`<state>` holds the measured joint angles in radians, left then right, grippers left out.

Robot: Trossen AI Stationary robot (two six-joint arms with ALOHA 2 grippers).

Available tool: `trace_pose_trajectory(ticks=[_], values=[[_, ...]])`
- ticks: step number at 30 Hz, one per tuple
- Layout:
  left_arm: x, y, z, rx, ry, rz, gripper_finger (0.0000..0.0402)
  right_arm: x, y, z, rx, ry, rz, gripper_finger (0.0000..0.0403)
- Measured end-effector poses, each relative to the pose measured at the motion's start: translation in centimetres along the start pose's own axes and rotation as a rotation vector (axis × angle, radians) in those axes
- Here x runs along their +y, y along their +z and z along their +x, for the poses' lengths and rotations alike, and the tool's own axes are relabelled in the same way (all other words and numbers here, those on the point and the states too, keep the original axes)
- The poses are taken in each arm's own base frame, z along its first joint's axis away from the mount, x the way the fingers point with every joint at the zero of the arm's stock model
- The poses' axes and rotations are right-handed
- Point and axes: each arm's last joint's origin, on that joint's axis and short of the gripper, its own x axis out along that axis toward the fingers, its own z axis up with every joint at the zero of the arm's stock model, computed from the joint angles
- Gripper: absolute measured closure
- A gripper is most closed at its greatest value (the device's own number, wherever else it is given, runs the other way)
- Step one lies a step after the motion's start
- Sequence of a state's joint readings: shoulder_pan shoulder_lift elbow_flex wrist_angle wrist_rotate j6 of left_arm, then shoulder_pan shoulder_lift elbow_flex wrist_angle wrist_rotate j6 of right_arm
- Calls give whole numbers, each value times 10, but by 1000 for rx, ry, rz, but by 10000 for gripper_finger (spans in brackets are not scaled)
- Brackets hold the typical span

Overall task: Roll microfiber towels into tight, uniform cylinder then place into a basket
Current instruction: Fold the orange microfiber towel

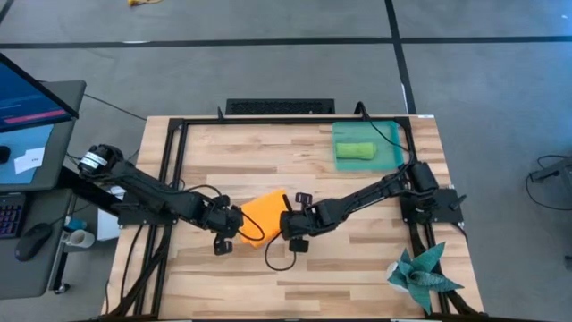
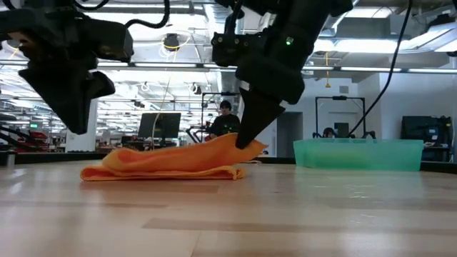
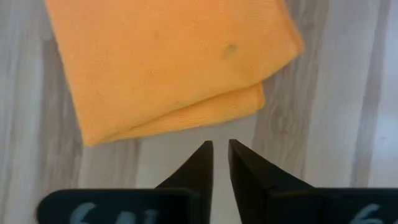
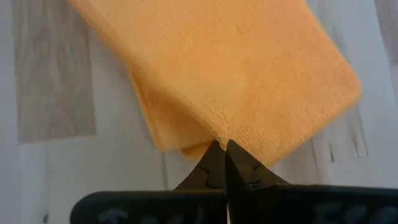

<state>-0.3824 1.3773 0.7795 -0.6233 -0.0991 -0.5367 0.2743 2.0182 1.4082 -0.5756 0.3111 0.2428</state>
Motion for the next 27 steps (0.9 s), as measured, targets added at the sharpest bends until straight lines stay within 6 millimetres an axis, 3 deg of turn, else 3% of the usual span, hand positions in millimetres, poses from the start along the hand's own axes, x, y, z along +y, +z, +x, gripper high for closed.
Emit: trace_pose_trajectory(ticks=[7, 16, 23, 27], values=[[-1, -1, 0, 0, 7, -2, 320, 3, -4, 8, -42, 65, 7, 397], [3, -5, 2, 24, 36, 8, 316, 5, -3, 8, -41, 120, 67, 390], [4, -8, 6, 10, 47, 33, 316, 8, -4, 7, -41, 123, 58, 317], [5, -6, 6, -19, 79, 136, 316, 8, -5, 7, -20, 136, 54, 269]])
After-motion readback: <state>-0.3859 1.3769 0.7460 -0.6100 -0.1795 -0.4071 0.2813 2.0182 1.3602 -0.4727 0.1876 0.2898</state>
